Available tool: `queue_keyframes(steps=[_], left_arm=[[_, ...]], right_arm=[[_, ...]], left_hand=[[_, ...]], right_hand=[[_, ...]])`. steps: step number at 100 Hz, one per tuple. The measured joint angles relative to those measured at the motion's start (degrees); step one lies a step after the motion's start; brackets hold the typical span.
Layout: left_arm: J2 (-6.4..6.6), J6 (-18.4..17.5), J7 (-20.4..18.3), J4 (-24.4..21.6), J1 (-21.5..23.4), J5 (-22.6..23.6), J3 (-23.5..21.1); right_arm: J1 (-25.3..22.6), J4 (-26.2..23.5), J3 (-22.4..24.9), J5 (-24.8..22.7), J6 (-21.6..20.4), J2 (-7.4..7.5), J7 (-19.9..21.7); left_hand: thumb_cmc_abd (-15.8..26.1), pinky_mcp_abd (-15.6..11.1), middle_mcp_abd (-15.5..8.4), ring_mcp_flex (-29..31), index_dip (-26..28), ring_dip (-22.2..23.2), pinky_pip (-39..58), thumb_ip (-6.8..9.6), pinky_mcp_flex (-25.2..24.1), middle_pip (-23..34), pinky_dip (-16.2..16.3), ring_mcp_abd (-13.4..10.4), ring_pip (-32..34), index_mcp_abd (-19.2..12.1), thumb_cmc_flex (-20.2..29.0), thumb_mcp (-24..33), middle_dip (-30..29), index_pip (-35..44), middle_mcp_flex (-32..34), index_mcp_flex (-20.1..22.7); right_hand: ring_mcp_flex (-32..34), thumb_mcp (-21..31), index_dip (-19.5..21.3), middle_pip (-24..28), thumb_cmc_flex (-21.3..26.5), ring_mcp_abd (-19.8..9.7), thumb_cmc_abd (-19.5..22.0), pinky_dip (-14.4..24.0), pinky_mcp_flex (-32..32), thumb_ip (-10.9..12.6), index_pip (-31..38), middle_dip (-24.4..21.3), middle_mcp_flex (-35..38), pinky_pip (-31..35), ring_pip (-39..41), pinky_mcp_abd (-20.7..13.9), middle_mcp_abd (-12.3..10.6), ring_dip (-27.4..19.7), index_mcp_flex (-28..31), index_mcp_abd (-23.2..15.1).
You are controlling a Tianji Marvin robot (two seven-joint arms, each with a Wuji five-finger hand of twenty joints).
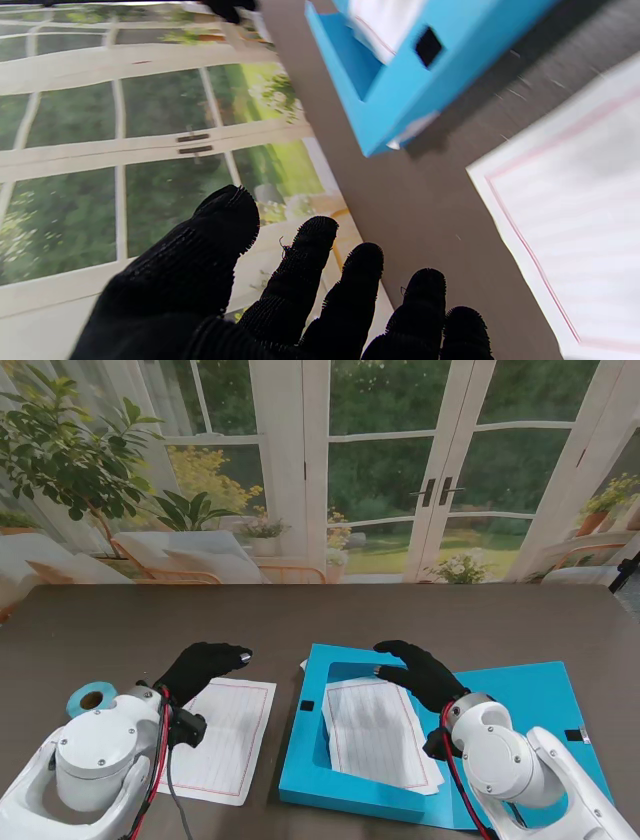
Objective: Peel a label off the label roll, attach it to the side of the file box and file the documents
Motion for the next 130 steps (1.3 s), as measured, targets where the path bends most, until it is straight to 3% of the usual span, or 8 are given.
queue_keyframes(steps=[20,32,66,85,88,94,106,130], left_arm=[[1.52,3.1,-2.5,-1.3,2.0,10.0,-2.3],[2.21,4.1,-3.4,-1.7,3.3,14.9,-3.3],[3.9,8.7,-7.7,-2.4,6.3,22.8,-6.2],[4.93,11.3,-12.2,-3.1,8.2,29.3,-8.1],[5.12,11.8,-12.2,-3.2,8.5,29.3,-8.3],[5.45,13.2,-12.4,-3.3,9.0,29.6,-8.5],[6.27,15.5,-16.6,-3.8,9.8,34.0,-9.0],[7.37,18.7,-17.6,-3.6,11.0,32.3,-9.6]], right_arm=[[-0.4,-1.1,-1.0,-1.8,-4.8,-0.49,-4.4],[-0.4,-1.5,-1.8,-3.8,-6.2,-0.79,-6.4],[-0.9,-1.7,-2.9,-5.6,-8.2,-1.34,-9.3],[-1.1,-2.1,-2.9,-4.6,-7.9,-1.35,-8.8],[-1.2,-2.2,-2.9,-4.4,-7.9,-1.35,-8.8],[-1.2,-2.3,-2.9,-4.3,-7.8,-1.35,-8.7],[-1.3,-2.4,-3.1,-4.3,-7.8,-1.35,-8.4],[-1.3,-2.5,-3.3,-4.0,-7.7,-1.34,-8.2]], left_hand=[[-0.1,0.1,0.6,2.6,0.0,3.6,2.2,0.14,3.5,0.9,2.7,1.1,1.2,-0.2,-1.8,1.1,2.9,0.0,2.6,0.0],[-0.1,0.5,0.6,4.0,0.0,5.1,3.6,0.35,5.0,0.8,4.7,1.3,2.4,-0.3,-3.8,1.1,3.3,0.0,2.7,0.0],[-0.1,0.8,0.6,4.1,-0.6,10.7,6.5,0.36,8.4,2.6,12.4,1.8,12.3,-0.4,-7.5,0.7,8.2,0.0,6.6,0.2],[-0.1,1.5,1.2,4.1,-1.1,19.7,20.3,0.36,8.6,7.4,26.1,4.0,31.7,0.2,-9.0,-2.0,20.9,0.0,9.1,0.6],[-0.1,1.5,1.2,4.1,-1.1,20.3,27.3,0.36,6.4,8.2,25.1,4.0,33.8,0.3,-9.4,-2.4,22.8,0.0,9.5,0.6],[-0.1,1.5,1.2,4.1,-1.1,20.5,39.2,0.36,3.0,9.3,18.4,4.0,36.5,0.6,-9.6,-4.0,25.1,0.0,9.9,0.7],[0.7,1.5,1.2,4.0,-1.3,21.0,47.6,0.36,1.2,11.8,9.1,3.5,37.8,0.9,-10.8,-9.1,26.4,0.0,9.6,-0.3],[3.5,0.6,0.6,3.8,-1.8,23.4,50.6,0.36,0.7,20.1,7.7,2.8,41.4,1.6,-10.8,-14.8,30.3,0.0,5.4,-0.4]], right_hand=[[3.5,4.8,1.3,0.8,5.6,0.0,-13.9,0.2,0.1,2.3,-0.5,0.0,2.4,-0.1,1.0,0.1,-0.3,0.0,4.9,-0.7],[4.1,5.9,2.0,1.8,6.7,0.1,-17.5,0.2,0.2,2.9,0.9,0.0,3.8,-0.1,1.8,0.2,-0.3,0.1,6.4,-0.7],[6.0,7.1,2.0,2.7,7.1,0.7,-16.7,0.2,0.5,4.8,2.5,0.0,6.6,-0.2,4.4,0.2,-0.3,0.9,8.0,-0.7],[6.4,7.0,1.7,3.1,7.9,1.4,-16.0,0.2,0.6,7.0,2.7,0.0,7.3,-0.2,5.8,0.2,-0.3,0.9,8.6,-0.7],[6.9,7.0,1.5,3.1,7.9,1.4,-16.0,0.2,0.7,7.2,2.7,0.0,7.3,-0.2,6.0,0.2,-0.3,0.9,8.7,-0.7],[6.9,7.0,1.4,3.1,7.9,1.4,-16.0,0.2,0.7,7.6,2.7,0.0,7.3,-0.2,6.3,0.2,-0.3,0.9,8.6,-0.7],[6.9,7.0,1.4,3.1,7.9,1.5,-14.7,0.2,0.7,8.1,3.1,0.0,7.3,-0.2,6.8,0.3,-0.3,1.0,8.7,-0.7],[6.9,6.8,1.4,3.4,8.6,2.1,-13.2,0.2,0.7,10.0,3.1,0.0,8.0,-0.2,7.7,0.8,-0.1,1.0,8.7,-0.6]])
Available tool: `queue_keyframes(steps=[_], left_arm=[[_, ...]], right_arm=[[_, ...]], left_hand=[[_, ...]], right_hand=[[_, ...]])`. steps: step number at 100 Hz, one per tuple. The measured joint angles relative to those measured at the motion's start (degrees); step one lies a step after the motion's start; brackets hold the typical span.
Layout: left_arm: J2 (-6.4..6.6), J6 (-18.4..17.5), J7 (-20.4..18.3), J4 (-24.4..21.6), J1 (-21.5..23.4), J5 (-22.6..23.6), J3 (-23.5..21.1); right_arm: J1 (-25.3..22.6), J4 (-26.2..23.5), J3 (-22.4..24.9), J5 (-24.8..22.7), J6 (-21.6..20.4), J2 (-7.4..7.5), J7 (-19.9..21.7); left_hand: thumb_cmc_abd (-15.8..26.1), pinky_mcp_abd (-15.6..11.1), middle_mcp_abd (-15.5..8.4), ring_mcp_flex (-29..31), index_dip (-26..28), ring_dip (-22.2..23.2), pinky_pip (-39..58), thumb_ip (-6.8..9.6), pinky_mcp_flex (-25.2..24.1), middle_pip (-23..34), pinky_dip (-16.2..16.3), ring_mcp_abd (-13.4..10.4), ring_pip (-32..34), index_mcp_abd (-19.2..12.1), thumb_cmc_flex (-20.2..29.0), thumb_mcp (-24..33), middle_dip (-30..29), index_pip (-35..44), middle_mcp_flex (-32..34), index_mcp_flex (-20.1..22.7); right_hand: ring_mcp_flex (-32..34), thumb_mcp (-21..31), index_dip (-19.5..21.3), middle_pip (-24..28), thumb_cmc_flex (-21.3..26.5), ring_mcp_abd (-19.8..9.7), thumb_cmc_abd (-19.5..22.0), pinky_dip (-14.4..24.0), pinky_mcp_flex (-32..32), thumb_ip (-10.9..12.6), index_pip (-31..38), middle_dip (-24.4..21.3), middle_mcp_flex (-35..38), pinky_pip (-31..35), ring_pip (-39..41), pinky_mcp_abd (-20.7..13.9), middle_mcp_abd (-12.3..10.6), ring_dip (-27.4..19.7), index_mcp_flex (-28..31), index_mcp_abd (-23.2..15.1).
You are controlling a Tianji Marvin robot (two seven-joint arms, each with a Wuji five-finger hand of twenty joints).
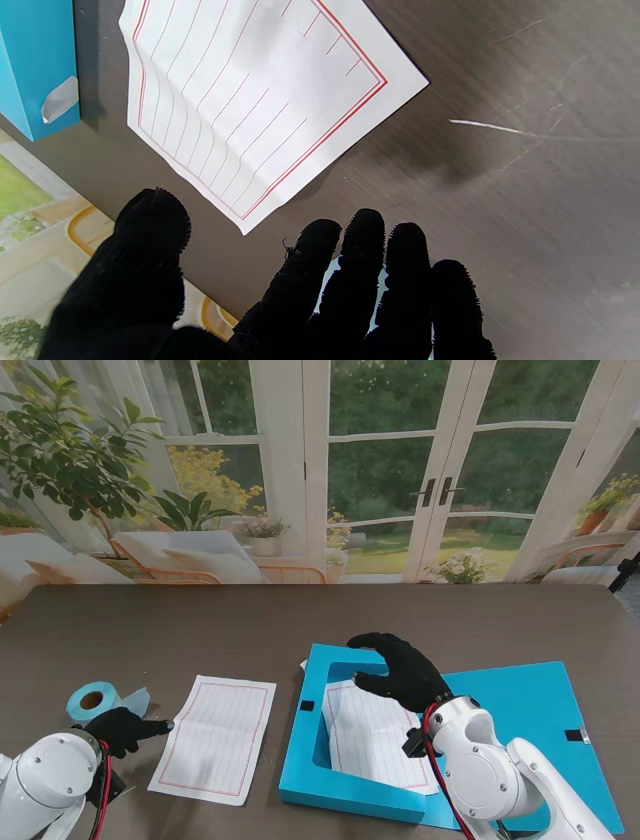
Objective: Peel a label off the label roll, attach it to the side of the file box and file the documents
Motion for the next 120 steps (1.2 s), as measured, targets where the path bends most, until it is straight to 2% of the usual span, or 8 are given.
queue_keyframes(steps=[5,22,43,58,86,104,108,120], left_arm=[[0.06,0.0,-0.3,0.2,0.0,0.2,0.0],[0.09,-0.1,-0.1,1.8,-0.5,0.4,0.8],[0.31,0.0,-0.6,4.0,-2.4,1.0,2.1],[0.56,0.3,-1.1,5.9,-4.3,1.2,3.5],[0.84,1.3,-1.1,8.7,-7.0,-0.7,5.0],[0.69,1.3,-0.1,10.0,-7.9,-2.6,5.5],[0.67,1.3,-0.1,10.3,-8.1,-2.6,5.6],[0.56,1.4,0.3,11.1,-8.6,-3.4,5.7]], right_arm=[[0.0,0.0,0.0,0.1,0.1,0.0,0.0],[0.0,-0.1,-0.1,0.5,0.3,0.0,0.1],[-0.2,-0.2,0.0,1.1,0.5,-0.02,0.2],[-0.4,-0.2,0.0,1.3,0.5,-0.05,0.1],[-0.6,-0.1,0.2,1.9,0.7,-0.1,0.0],[-0.7,0.0,0.2,2.0,0.9,-0.11,0.0],[-0.7,0.0,0.2,2.1,1.0,-0.12,0.0],[-0.6,0.1,0.1,2.2,1.1,-0.13,0.0]], left_hand=[[0.0,-0.2,-0.3,-0.1,0.0,0.5,0.0,0.0,0.0,1.1,0.0,-0.2,0.2,0.0,0.0,-1.1,0.6,-0.1,-0.8,0.7],[1.5,-1.1,-0.6,-0.4,0.0,2.0,1.0,0.0,0.0,3.9,0.0,-0.8,2.3,-0.7,0.0,-4.2,2.5,0.0,-2.3,1.0],[3.0,-2.0,-1.2,-0.5,-0.1,4.0,2.9,0.04,0.0,9.0,1.0,-1.7,5.2,-4.1,0.1,-8.9,8.0,0.1,-2.3,1.4],[4.3,-2.5,-1.7,-0.6,-0.1,5.1,4.3,0.13,0.0,11.4,1.7,-2.2,7.3,-4.6,0.1,-12.0,11.0,0.1,-2.3,1.5],[4.9,-2.9,-2.3,-0.8,-0.5,5.7,4.3,0.17,0.0,12.7,2.2,-2.6,8.0,-4.7,0.6,-14.0,12.2,0.1,-3.0,1.3],[4.9,-3.0,-2.3,-0.8,-0.7,5.7,4.3,0.27,0.0,12.7,2.2,-2.7,8.1,-6.7,0.8,-15.4,12.6,0.1,-3.0,1.3],[4.9,-3.0,-2.3,-0.8,-0.7,5.7,4.3,0.27,0.0,12.7,2.2,-2.7,8.1,-7.2,0.8,-15.5,12.6,0.1,-3.0,1.3],[6.1,-3.1,-2.3,-0.8,-0.7,5.8,4.3,0.29,0.0,13.2,2.3,-2.8,8.4,-7.4,1.5,-16.3,12.8,0.1,-3.0,1.3]], right_hand=[[0.0,-0.8,-0.1,0.0,0.7,0.0,0.0,0.0,0.0,2.2,0.0,0.0,0.0,0.0,0.0,0.0,0.0,0.0,0.0,0.0],[0.0,-1.1,-0.6,0.0,0.7,0.1,0.0,0.0,0.0,4.0,0.1,0.0,0.6,0.0,0.1,0.0,0.5,0.5,0.0,0.4],[0.6,-1.1,-0.6,0.0,0.7,0.7,0.7,0.0,0.1,4.6,1.0,0.0,0.6,0.0,0.7,0.0,0.6,1.1,0.6,0.5],[0.6,-1.1,-0.7,0.0,0.7,0.7,0.7,0.0,0.1,4.6,1.0,0.0,0.6,0.0,0.7,0.0,0.6,1.1,0.6,0.7],[0.6,-1.1,-0.7,0.0,0.7,0.8,0.7,0.0,0.1,5.9,1.0,0.0,0.6,0.0,0.7,0.0,1.1,1.1,0.6,1.1],[0.6,-1.1,-0.7,0.0,0.7,0.8,0.7,0.0,0.1,6.5,1.0,0.0,0.6,0.0,0.7,0.0,1.1,1.1,0.6,1.1],[0.6,-1.0,-0.7,0.0,0.7,0.8,0.7,0.0,0.1,7.3,1.0,0.0,0.6,0.0,0.7,0.0,1.1,1.1,0.6,1.1],[0.6,-1.0,-0.7,0.0,0.7,0.8,0.7,0.0,0.1,7.7,1.2,0.0,0.6,0.0,0.7,0.0,1.1,1.1,0.6,1.1]])
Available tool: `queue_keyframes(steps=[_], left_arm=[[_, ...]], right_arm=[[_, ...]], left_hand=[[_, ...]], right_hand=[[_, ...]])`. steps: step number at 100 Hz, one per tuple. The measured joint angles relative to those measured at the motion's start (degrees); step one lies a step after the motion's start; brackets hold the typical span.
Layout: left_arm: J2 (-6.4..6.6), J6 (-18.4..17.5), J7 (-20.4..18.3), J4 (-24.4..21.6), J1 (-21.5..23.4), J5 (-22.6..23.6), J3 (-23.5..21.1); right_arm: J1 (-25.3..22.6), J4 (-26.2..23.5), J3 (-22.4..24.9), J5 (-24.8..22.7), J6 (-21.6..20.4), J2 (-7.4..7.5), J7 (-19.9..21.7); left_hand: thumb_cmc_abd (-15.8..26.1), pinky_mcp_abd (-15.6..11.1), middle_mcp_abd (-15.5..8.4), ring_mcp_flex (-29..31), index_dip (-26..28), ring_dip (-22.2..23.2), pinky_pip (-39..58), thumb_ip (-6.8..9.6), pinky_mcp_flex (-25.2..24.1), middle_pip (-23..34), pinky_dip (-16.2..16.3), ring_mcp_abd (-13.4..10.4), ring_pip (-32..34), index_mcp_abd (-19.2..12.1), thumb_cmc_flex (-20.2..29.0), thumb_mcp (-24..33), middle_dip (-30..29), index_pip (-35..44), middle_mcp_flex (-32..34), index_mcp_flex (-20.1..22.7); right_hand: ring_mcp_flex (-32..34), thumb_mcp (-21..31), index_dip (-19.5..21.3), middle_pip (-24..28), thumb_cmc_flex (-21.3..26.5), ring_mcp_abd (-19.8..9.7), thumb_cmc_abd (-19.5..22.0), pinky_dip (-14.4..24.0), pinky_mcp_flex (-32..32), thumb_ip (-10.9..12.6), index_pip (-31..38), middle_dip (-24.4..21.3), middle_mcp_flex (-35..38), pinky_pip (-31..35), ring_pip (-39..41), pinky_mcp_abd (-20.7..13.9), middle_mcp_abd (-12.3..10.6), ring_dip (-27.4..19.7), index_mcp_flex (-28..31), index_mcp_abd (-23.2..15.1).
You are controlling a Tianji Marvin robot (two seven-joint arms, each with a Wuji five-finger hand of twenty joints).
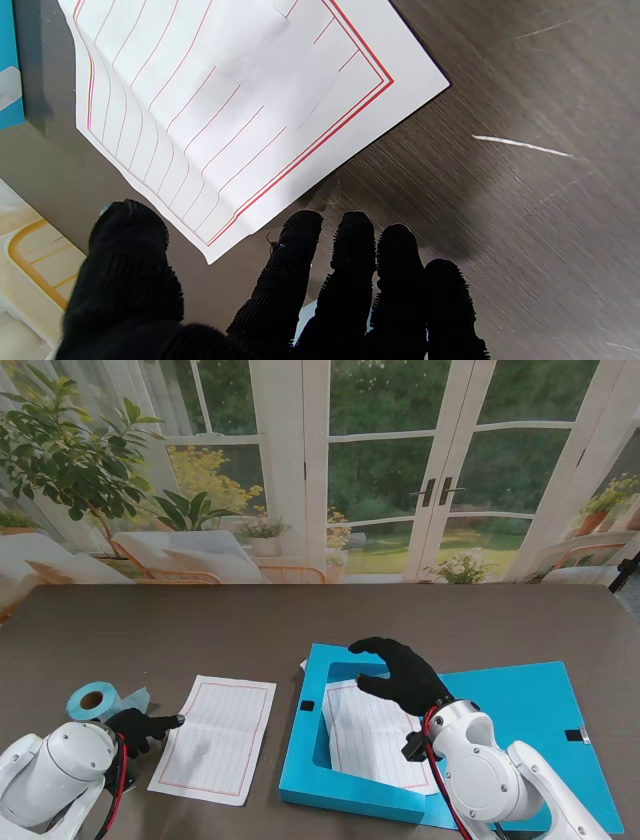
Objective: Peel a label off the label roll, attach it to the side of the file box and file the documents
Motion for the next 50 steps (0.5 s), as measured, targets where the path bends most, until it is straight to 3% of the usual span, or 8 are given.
queue_keyframes(steps=[36,50], left_arm=[[-0.45,0.6,1.9,1.7,-0.9,-1.6,0.7],[-0.58,0.4,2.3,2.6,-1.6,-2.1,1.1]], right_arm=[[0.1,0.4,-0.1,0.6,0.2,-0.08,-0.1],[0.1,0.4,-0.1,0.9,0.3,-0.1,-0.1]], left_hand=[[1.0,-0.1,-0.1,0.0,-0.7,0.6,0.8,0.01,0.0,0.8,0.1,-0.1,1.0,0.0,0.5,-0.6,0.8,0.0,-0.7,-1.0],[1.0,-0.1,-0.1,0.0,-0.9,0.7,0.8,0.01,0.0,0.8,0.1,-0.1,1.0,-1.7,0.6,-0.6,1.3,0.0,-0.7,-0.5]], right_hand=[[0.0,0.0,0.0,0.0,0.0,0.3,0.0,0.0,0.0,1.3,0.1,0.0,0.0,0.0,0.1,0.0,0.1,0.0,0.0,0.5],[0.0,0.0,0.0,0.0,0.0,0.3,0.0,0.0,0.0,1.3,0.1,0.0,0.0,0.0,0.2,0.0,0.1,0.0,0.0,0.6]])
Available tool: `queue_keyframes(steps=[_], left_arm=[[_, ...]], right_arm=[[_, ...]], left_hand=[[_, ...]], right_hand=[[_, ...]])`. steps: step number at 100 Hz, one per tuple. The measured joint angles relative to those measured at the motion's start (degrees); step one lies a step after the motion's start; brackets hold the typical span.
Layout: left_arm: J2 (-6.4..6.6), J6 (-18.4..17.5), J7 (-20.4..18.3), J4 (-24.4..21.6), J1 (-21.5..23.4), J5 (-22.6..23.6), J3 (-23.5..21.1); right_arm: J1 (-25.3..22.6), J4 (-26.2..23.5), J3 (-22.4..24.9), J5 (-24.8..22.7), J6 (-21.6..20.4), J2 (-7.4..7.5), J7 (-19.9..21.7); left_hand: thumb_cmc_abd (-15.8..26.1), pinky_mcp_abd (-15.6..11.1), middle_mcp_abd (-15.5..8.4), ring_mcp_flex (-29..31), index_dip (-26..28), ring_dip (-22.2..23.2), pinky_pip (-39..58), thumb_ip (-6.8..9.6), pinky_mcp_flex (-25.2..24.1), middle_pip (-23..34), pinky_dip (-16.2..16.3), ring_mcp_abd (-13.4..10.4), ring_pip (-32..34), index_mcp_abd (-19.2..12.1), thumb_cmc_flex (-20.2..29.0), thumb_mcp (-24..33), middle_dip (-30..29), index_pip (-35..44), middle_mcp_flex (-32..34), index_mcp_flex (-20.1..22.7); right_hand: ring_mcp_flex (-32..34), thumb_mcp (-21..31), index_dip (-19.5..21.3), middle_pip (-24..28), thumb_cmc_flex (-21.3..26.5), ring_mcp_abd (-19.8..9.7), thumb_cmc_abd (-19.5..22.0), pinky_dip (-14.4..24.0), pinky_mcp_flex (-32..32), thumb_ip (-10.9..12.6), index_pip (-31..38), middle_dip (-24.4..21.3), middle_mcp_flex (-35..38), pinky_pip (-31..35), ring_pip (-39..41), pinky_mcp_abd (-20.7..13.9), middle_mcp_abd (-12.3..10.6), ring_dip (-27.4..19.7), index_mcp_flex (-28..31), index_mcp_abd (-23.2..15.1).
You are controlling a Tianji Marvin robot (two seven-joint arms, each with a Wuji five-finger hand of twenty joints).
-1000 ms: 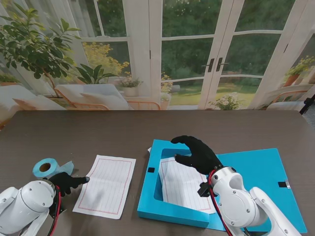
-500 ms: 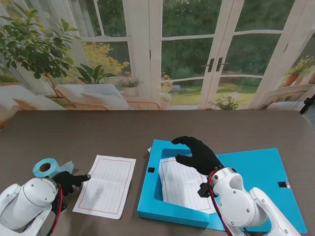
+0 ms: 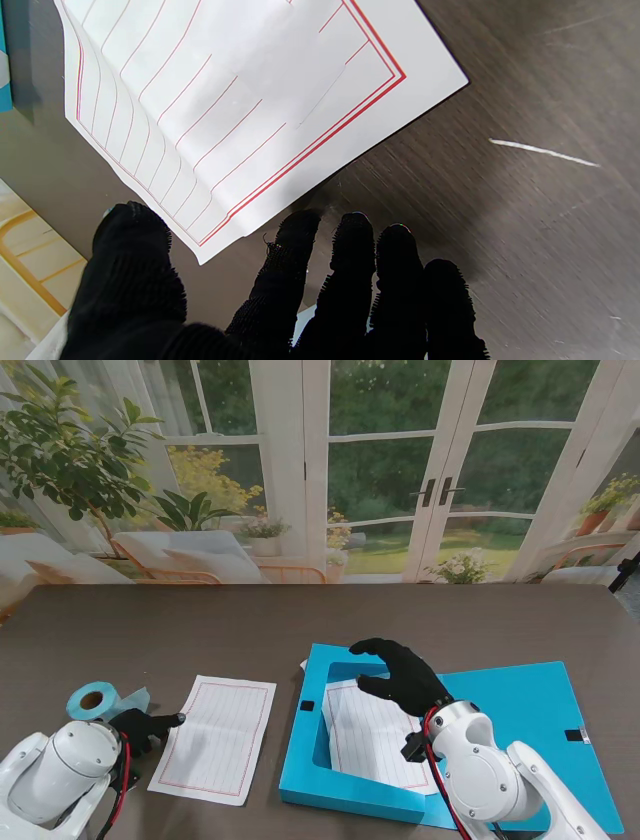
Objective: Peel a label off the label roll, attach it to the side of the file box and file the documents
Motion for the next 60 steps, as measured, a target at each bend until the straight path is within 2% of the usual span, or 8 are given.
queue_keyframes(steps=[19,49,51,60], left_arm=[[-0.38,-0.4,1.6,1.2,-0.9,-0.2,0.8],[-0.67,-0.2,2.7,2.1,-1.7,-1.6,1.3],[-0.69,-0.2,2.7,2.2,-1.7,-1.7,1.3],[-0.72,-0.1,2.8,2.1,-1.7,-1.8,1.4]], right_arm=[[0.0,0.1,0.0,0.4,0.0,-0.03,0.0],[0.0,0.3,0.0,0.7,-0.1,-0.12,-0.4],[0.0,0.3,0.0,0.7,-0.1,-0.12,-0.4],[0.0,0.4,0.0,0.9,0.0,-0.14,-0.4]], left_hand=[[0.0,0.0,-0.1,0.0,0.0,0.0,1.3,0.0,0.0,0.7,0.6,-0.1,0.8,-2.8,0.5,-0.6,0.1,0.4,0.0,0.0],[0.0,-0.1,-0.5,0.0,0.0,0.1,1.3,0.0,0.0,0.9,0.6,-0.2,0.8,-4.7,0.5,-0.6,0.9,0.4,-0.8,-1.1],[0.0,-0.2,-0.6,0.0,-0.1,0.1,1.3,0.0,0.0,1.0,0.6,-0.3,0.8,-4.9,0.5,-0.6,0.9,0.4,-0.8,-1.3],[0.0,-0.5,-0.9,0.0,-0.1,0.1,1.3,0.01,0.0,1.3,0.6,-0.8,0.8,-5.7,1.1,-0.6,0.9,0.4,-1.4,-2.1]], right_hand=[[0.0,0.0,0.0,0.0,0.0,0.2,0.0,0.0,0.0,0.5,0.0,0.0,0.0,0.0,0.1,0.0,0.1,0.0,0.0,0.0],[0.0,0.0,0.0,0.5,0.0,0.3,0.0,0.0,0.0,0.5,0.0,0.0,0.0,0.0,0.2,0.0,0.4,0.0,0.0,0.0],[0.0,0.1,0.0,0.5,0.0,0.3,1.3,0.0,0.0,0.5,0.0,0.0,0.0,0.0,0.2,0.0,0.4,0.0,0.1,0.0],[0.0,0.0,0.0,0.5,0.0,0.3,1.4,0.0,0.0,0.5,0.9,0.0,0.0,0.0,0.2,0.0,0.4,0.0,0.7,0.1]])
